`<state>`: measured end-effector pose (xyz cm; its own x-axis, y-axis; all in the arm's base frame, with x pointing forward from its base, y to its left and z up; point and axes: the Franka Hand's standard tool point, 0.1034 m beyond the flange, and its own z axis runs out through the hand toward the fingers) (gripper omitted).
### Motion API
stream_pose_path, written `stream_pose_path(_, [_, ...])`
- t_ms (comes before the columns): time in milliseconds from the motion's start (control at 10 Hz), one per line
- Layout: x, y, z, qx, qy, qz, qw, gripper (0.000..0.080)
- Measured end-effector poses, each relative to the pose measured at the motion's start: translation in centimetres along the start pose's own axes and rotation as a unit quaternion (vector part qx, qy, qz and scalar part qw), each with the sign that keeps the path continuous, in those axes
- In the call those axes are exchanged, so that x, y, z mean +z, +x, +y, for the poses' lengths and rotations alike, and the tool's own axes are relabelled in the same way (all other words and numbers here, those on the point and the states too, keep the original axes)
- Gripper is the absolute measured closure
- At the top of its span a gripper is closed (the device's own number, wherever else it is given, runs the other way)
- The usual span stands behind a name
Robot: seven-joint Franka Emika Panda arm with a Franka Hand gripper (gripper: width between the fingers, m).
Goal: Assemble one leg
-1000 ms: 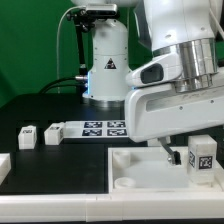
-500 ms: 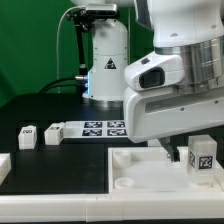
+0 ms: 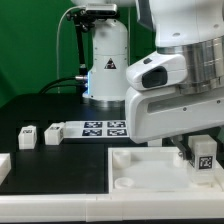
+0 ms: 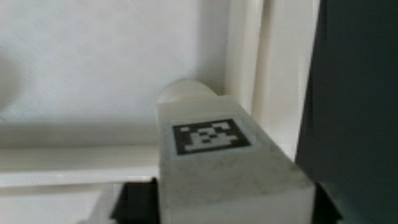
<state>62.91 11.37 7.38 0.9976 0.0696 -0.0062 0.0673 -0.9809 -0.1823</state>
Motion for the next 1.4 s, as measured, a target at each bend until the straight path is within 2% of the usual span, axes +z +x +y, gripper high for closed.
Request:
stream_pose_path(400, [0.0, 0.0, 0.0, 0.04, 0.002, 0.0, 0.999, 0.0503])
stream_pose_path(500, [0.0, 0.0, 0.1, 0.156, 0.013, 0.003, 0.988, 0.0503])
stream_pose_path(600, [0.0, 0.0, 0.0, 0.233, 0.013, 0.004, 0.972, 0.0503])
stream_pose_path(900, [0.2, -0.1, -0.1, 0.436, 0.007, 0.003, 0.9, 0.0503])
stream_pose_path(1200, [0.5, -0.2, -0.9, 0.611, 0.007, 0.001, 0.791, 0.0503])
stream_pose_path(1400, [0.5, -0.2, -1.0, 0.661, 0.011, -0.002, 0.75, 0.0503])
